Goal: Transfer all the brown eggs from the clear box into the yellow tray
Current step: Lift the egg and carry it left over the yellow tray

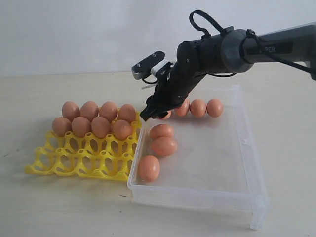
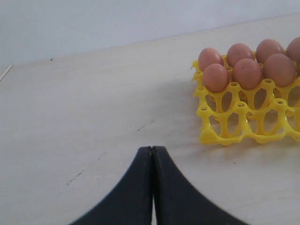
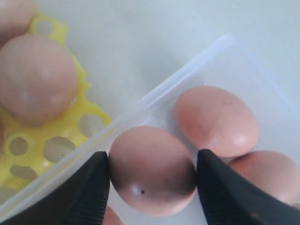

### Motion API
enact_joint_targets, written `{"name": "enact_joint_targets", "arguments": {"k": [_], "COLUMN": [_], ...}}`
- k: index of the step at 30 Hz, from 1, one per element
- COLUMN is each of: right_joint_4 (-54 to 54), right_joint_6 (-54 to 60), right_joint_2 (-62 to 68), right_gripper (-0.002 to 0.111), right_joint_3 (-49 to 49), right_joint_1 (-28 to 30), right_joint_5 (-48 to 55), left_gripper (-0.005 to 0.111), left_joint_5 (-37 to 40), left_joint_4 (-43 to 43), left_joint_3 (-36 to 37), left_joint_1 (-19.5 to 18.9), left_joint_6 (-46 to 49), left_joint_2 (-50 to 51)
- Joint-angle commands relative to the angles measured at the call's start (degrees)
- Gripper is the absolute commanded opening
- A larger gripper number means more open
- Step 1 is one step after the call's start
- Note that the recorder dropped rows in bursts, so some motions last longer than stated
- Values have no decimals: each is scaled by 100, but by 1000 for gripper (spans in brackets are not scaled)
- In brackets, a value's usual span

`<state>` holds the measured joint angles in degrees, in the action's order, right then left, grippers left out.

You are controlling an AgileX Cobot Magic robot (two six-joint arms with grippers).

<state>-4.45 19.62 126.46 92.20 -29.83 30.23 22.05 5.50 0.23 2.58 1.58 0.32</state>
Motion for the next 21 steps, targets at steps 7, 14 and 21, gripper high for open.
{"name": "enact_joint_targets", "arguments": {"k": [7, 14, 21], "right_joint_4": [-139, -1400, -1644], "right_joint_6": [-77, 154, 183], "right_joint_2": [-855, -1842, -2511], "right_gripper": [0, 0, 0], "right_joint_3": [-368, -1950, -2894], "right_joint_1": [-11, -100, -771], "right_joint_5": [-439, -2202, -3452], "left_gripper": [0, 0, 0], "left_joint_5": [-35, -35, -35], "left_joint_4": [-6, -6, -6], "left_joint_3": [-23, -23, -23], "left_joint_1": [28, 28, 28], "left_joint_6": [-26, -26, -26], "left_joint_2": [-32, -32, -32]}}
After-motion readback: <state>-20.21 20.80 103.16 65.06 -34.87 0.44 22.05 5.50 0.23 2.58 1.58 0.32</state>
